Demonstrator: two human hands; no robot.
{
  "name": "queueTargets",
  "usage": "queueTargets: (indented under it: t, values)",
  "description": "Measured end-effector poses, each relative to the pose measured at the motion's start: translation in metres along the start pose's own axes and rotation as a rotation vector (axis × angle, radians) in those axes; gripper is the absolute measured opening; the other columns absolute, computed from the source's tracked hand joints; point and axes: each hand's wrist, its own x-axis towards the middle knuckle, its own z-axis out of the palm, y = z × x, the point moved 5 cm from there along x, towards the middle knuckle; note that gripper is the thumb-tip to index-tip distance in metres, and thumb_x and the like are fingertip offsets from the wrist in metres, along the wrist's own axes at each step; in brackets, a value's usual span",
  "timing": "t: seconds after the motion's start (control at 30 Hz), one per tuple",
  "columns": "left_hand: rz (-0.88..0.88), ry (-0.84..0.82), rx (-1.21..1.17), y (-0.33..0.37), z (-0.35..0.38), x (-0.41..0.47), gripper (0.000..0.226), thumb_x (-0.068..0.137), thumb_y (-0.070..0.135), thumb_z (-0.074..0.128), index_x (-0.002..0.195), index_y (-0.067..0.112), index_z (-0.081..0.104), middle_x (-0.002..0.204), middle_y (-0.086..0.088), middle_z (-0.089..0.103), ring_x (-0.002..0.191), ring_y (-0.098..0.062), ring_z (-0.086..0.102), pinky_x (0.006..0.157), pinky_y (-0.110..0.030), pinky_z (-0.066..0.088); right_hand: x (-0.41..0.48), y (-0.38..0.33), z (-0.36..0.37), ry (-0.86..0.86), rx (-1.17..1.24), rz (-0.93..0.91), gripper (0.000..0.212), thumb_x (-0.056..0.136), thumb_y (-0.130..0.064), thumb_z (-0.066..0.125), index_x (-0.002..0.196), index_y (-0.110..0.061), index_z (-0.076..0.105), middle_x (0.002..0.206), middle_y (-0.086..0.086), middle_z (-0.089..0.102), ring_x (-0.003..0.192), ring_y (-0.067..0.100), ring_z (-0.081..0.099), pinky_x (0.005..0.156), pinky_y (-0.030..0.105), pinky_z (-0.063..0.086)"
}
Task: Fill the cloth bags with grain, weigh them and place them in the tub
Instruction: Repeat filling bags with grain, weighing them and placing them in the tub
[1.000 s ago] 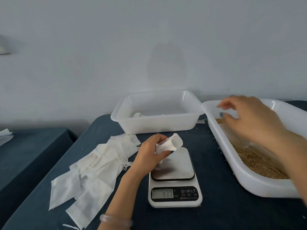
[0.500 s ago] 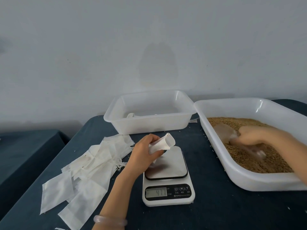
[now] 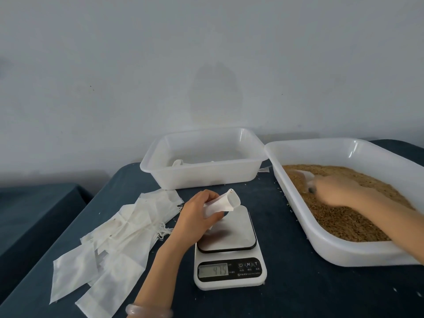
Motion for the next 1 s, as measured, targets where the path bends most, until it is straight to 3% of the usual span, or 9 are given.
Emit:
queueTargets:
  t: [0.07, 0.13, 0.23, 0.4, 0.6, 0.73, 0.8, 0.9, 1.0]
  values:
    - [-0.002, 0.0, -0.001, 0.0, 0.0, 0.0, 0.029, 0.082, 0.028, 0.077, 0.103, 0.033, 0.057, 0.1, 0.022, 0.06, 0.092, 0.006, 0.053, 0.07, -0.025, 0.052, 0.002, -0.003, 0.002, -0.089, 0.235, 0.017, 0.026, 0.105, -0.023, 0.039, 0.087, -0.012, 0.054, 0.068, -0.002, 0.06, 0.045, 0.004, 0.048, 0.041, 0.016, 0.039]
    - [0.001, 0.001, -0.005, 0.0, -0.001, 0.0, 0.029, 0.082, 0.029, 0.077, 0.101, 0.037, 0.056, 0.1, 0.021, 0.06, 0.092, 0.006, 0.054, 0.068, -0.022, 0.051, 0.001, 0.002, 0.001, -0.185, 0.611, 0.111, 0.027, 0.103, -0.021, 0.044, 0.085, -0.003, 0.053, 0.046, -0.002, 0.055, 0.029, 0.006, 0.04, 0.03, 0.016, 0.031]
    - [-0.001, 0.002, -0.024, 0.002, -0.001, 0.0, 0.03, 0.083, 0.032, 0.076, 0.096, 0.045, 0.052, 0.1, 0.02, 0.061, 0.09, 0.004, 0.056, 0.066, -0.019, 0.05, -0.003, 0.012, -0.007, -0.209, 0.818, 0.167, 0.026, 0.099, -0.023, 0.053, 0.095, 0.003, 0.058, 0.049, 0.002, 0.058, 0.032, 0.01, 0.042, 0.029, 0.017, 0.03]
    - [-0.002, 0.042, -0.078, 0.004, -0.005, -0.002, 0.026, 0.086, 0.033, 0.073, 0.093, 0.047, 0.052, 0.095, 0.026, 0.063, 0.087, 0.004, 0.058, 0.066, -0.012, 0.047, 0.004, 0.027, -0.013, -0.126, 0.773, 0.18, 0.033, 0.096, -0.032, 0.057, 0.085, 0.0, 0.06, 0.045, -0.002, 0.054, 0.034, 0.009, 0.041, 0.033, 0.019, 0.032]
    - [-0.025, 0.042, -0.147, 0.009, -0.005, -0.003, 0.021, 0.091, 0.034, 0.067, 0.097, 0.044, 0.051, 0.092, 0.032, 0.062, 0.084, 0.006, 0.06, 0.064, -0.01, 0.046, 0.006, 0.03, -0.024, 0.051, 0.796, 0.019, 0.024, 0.097, -0.031, 0.054, 0.092, -0.009, 0.062, 0.089, 0.006, 0.071, 0.062, 0.017, 0.057, 0.051, 0.025, 0.043]
    - [-0.065, 0.052, -0.146, 0.007, -0.007, -0.004, 0.017, 0.091, 0.04, 0.065, 0.096, 0.041, 0.049, 0.09, 0.017, 0.064, 0.079, 0.001, 0.06, 0.062, -0.015, 0.049, -0.002, 0.027, -0.041, 0.211, 0.581, -0.125, 0.031, 0.097, -0.042, 0.049, 0.093, -0.018, 0.069, 0.076, 0.005, 0.068, 0.065, 0.02, 0.06, 0.059, 0.03, 0.045]
    - [-0.093, 0.042, -0.13, 0.005, -0.006, -0.004, 0.021, 0.086, 0.051, 0.061, 0.098, 0.039, 0.049, 0.092, 0.015, 0.066, 0.08, -0.002, 0.062, 0.068, -0.025, 0.055, -0.012, 0.018, -0.05, 0.265, 0.531, -0.22, 0.029, 0.091, -0.052, 0.047, 0.098, -0.031, 0.066, 0.076, -0.005, 0.065, 0.067, 0.015, 0.06, 0.06, 0.031, 0.045]
    - [-0.115, 0.023, -0.09, 0.002, -0.005, -0.003, 0.024, 0.082, 0.055, 0.058, 0.099, 0.042, 0.047, 0.093, 0.022, 0.067, 0.084, -0.002, 0.063, 0.074, -0.036, 0.057, -0.025, -0.003, -0.055, 0.246, 0.583, -0.391, 0.034, 0.08, -0.059, 0.046, 0.107, -0.045, 0.062, 0.098, -0.013, 0.07, 0.09, 0.018, 0.065, 0.08, 0.042, 0.053]
    - [-0.1, 0.015, -0.038, 0.001, -0.006, -0.003, 0.02, 0.086, 0.05, 0.061, 0.097, 0.044, 0.046, 0.09, 0.034, 0.062, 0.083, 0.004, 0.06, 0.069, -0.031, 0.055, -0.035, -0.024, -0.055, 0.169, 0.672, -0.555, 0.038, 0.079, -0.057, 0.056, 0.112, -0.041, 0.067, 0.112, -0.021, 0.069, 0.107, 0.003, 0.063, 0.093, 0.033, 0.047]
